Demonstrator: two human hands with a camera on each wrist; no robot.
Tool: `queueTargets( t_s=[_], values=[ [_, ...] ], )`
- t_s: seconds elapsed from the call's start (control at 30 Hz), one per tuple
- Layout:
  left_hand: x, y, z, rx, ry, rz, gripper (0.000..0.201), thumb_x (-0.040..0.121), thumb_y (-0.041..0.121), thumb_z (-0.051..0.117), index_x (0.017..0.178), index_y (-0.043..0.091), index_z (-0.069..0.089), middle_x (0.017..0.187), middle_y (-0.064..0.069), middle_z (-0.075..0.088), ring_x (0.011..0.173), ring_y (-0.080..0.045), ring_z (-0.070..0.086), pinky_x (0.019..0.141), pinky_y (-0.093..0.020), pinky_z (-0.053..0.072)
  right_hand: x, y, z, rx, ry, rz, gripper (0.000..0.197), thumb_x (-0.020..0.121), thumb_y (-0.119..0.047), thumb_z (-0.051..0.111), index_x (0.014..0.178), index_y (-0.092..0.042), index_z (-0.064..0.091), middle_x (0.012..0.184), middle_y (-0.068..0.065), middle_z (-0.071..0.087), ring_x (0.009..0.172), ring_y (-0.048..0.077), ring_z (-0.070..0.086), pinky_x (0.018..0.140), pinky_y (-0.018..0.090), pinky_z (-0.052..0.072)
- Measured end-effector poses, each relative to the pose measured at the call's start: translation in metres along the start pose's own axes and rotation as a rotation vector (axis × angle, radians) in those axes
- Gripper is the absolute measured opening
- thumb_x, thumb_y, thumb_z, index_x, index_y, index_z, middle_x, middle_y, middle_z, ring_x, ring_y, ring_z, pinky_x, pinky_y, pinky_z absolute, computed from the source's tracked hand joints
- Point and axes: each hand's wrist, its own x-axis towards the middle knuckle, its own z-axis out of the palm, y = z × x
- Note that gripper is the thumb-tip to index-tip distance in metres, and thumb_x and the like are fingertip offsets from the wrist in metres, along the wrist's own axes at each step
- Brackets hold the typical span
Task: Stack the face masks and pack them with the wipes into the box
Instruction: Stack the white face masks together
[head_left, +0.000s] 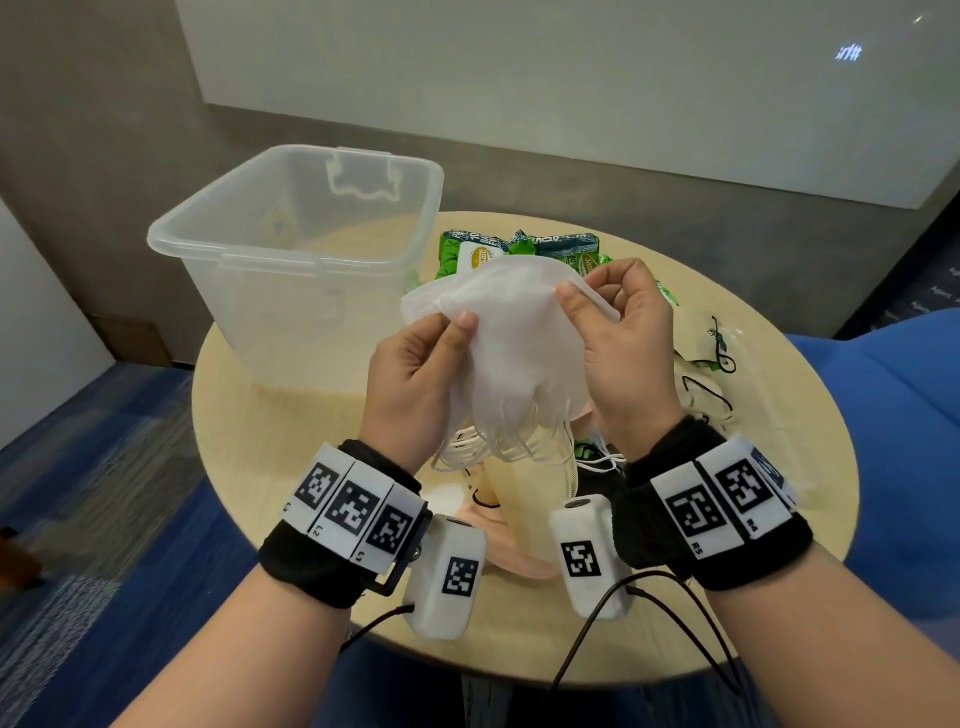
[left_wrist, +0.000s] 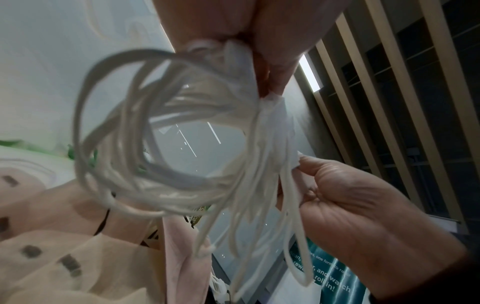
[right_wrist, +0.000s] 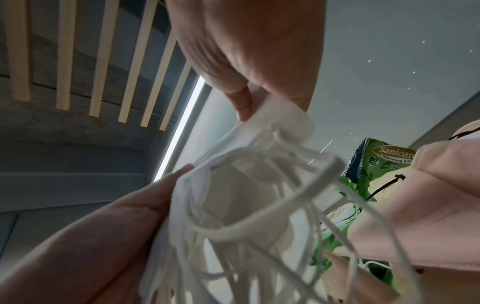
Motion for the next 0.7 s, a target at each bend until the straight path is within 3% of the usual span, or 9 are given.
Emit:
queueTargets(
  t_s=[0.07,0.13,0.2,0.3,0.43,0.5,0.57,0.63,0.7],
  values=[
    [0.001,0.0,-0.001,0.017,0.013,0.01,0.025,0.089,0.024,0.053,0.071,0.011,0.064,0.067,0.003,0.06,0.067,-0.01,0.052,0.062,-0.021,0.044,0.0,0.0,-0.001,0.006,0.022,-0.036,0.025,0.084,-0.008,0.065,0.073,-0.024,0.049,0.073,-0.005,0.05,0.068,0.006,0.047,0.067,0.019,0.043],
    [0.003,0.0,-0.003,0.028,0.037,0.025,0.033,0.091,0.023,0.053,0.068,0.0,0.06,0.066,-0.002,0.054,0.066,-0.011,0.046,0.059,-0.022,0.039,0.0,0.0,-0.005,0.03,0.063,-0.084,0.024,0.083,-0.01,0.067,0.073,-0.026,0.051,0.081,-0.005,0.057,0.079,0.012,0.052,0.075,0.027,0.047],
    [0.005,-0.001,-0.005,0.039,0.067,0.026,0.035,0.092,0.02,0.053,0.068,-0.005,0.058,0.065,-0.003,0.052,0.066,-0.012,0.044,0.059,-0.023,0.037,0.001,-0.003,-0.011,0.145,0.077,-0.087,0.023,0.083,-0.007,0.065,0.074,-0.023,0.051,0.076,-0.012,0.059,0.076,0.011,0.054,0.072,0.026,0.048],
    [0.006,-0.001,-0.006,0.043,0.106,0.013,0.029,0.094,0.009,0.052,0.066,0.012,0.06,0.058,0.013,0.056,0.06,-0.004,0.047,0.057,-0.016,0.039,0.002,-0.009,-0.017,0.419,-0.045,0.033,0.019,0.083,-0.009,0.064,0.076,-0.019,0.05,0.072,-0.005,0.056,0.068,0.012,0.052,0.062,0.025,0.047],
    [0.004,0.001,-0.003,0.021,0.099,-0.003,0.026,0.092,0.007,0.054,0.068,0.012,0.061,0.055,0.014,0.058,0.056,-0.001,0.049,0.055,-0.014,0.041,0.0,-0.012,-0.011,0.583,-0.2,0.187,0.017,0.077,-0.01,0.063,0.084,-0.017,0.05,0.084,0.006,0.059,0.074,0.016,0.057,0.066,0.028,0.051],
    [0.002,0.003,-0.001,0.019,0.076,0.005,0.02,0.088,0.015,0.057,0.07,0.014,0.063,0.063,0.008,0.061,0.062,-0.006,0.052,0.058,-0.017,0.043,-0.004,-0.007,-0.004,0.423,-0.203,0.144,0.027,0.08,-0.004,0.064,0.094,-0.023,0.052,0.099,0.011,0.06,0.083,0.022,0.06,0.074,0.036,0.053],
    [0.001,0.004,-0.001,0.013,0.063,0.012,0.019,0.084,0.021,0.053,0.071,0.013,0.064,0.07,-0.003,0.059,0.068,-0.012,0.051,0.06,-0.024,0.043,-0.009,-0.003,0.001,0.14,-0.214,0.005,0.038,0.082,-0.003,0.059,0.1,-0.035,0.055,0.111,0.004,0.06,0.099,0.024,0.06,0.089,0.042,0.051],
    [-0.001,0.005,-0.001,0.017,0.068,0.029,0.032,0.083,0.027,0.054,0.067,-0.001,0.058,0.067,-0.007,0.049,0.065,-0.014,0.042,0.056,-0.026,0.036,-0.013,-0.001,0.004,-0.037,-0.233,-0.102,0.041,0.083,0.002,0.053,0.097,-0.037,0.057,0.108,-0.009,0.062,0.108,0.011,0.056,0.098,0.03,0.043],
    [-0.001,0.007,0.0,0.038,0.073,0.046,0.046,0.082,0.03,0.054,0.068,-0.014,0.05,0.069,-0.009,0.04,0.064,-0.016,0.034,0.056,-0.027,0.028,-0.015,-0.002,0.007,-0.14,-0.232,-0.137,0.043,0.084,0.003,0.05,0.088,-0.038,0.061,0.102,-0.007,0.065,0.103,0.004,0.056,0.095,0.018,0.039]
  ],
)
